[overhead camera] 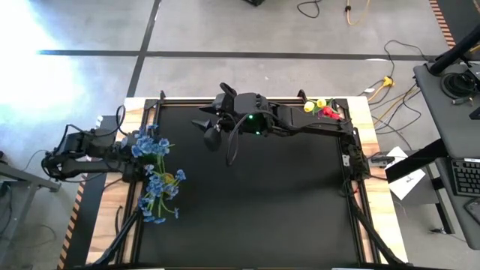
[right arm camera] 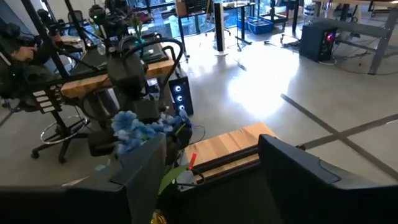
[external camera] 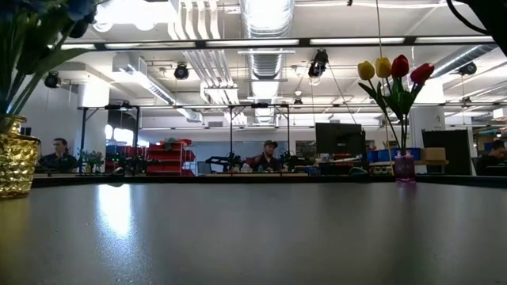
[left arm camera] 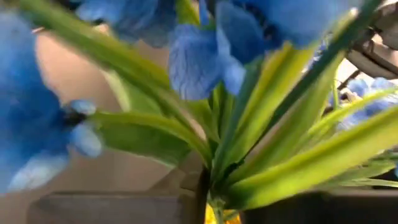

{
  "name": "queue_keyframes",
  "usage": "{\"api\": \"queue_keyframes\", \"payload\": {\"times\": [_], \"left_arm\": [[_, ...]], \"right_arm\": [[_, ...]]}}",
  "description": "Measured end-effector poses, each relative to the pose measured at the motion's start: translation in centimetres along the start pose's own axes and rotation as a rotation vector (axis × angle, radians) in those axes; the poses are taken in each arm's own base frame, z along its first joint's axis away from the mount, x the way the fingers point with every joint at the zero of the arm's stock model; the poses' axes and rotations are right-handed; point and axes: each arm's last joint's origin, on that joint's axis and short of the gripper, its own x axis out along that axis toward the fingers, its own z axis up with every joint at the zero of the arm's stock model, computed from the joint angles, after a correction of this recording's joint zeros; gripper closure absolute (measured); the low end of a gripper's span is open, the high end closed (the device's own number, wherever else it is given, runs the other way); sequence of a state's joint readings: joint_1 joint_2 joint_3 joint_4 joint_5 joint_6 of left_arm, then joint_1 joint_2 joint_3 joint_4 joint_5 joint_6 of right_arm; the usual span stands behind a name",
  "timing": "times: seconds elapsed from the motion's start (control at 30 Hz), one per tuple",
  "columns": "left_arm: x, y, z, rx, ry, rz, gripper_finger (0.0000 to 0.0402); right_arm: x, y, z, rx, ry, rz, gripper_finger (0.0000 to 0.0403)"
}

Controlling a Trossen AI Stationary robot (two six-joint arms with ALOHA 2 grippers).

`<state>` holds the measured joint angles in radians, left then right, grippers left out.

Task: Sort flowers into vase by color
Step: Put the blue flower into the yellow vase

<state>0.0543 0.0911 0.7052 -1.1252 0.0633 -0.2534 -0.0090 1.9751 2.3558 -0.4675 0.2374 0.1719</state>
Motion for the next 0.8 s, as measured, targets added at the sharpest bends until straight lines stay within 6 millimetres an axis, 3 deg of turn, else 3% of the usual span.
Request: {"api": "queue_keyframes", "payload": {"times": [0.27,0.47,0.6,0.8], "left_arm": [[-1.0,-0.8,0.8,-0.042,0.019,-0.170,0.0241],[-1.9,-1.4,1.2,-0.112,0.129,-0.324,0.0167],[-3.4,-1.7,1.7,-0.131,0.235,-0.303,0.0146],[-5.2,-2.1,3.7,-0.127,0.196,-0.232,0.0143]], "right_arm": [[0.0,-0.2,0.0,-0.037,0.000,-0.004,0.0103],[0.0,-0.2,0.0,-0.087,0.000,-0.001,0.0081],[0.0,-0.2,0.0,-0.094,0.002,0.005,0.0079],[0.0,-0.2,0.0,-0.099,0.013,0.003,0.0079]]}}
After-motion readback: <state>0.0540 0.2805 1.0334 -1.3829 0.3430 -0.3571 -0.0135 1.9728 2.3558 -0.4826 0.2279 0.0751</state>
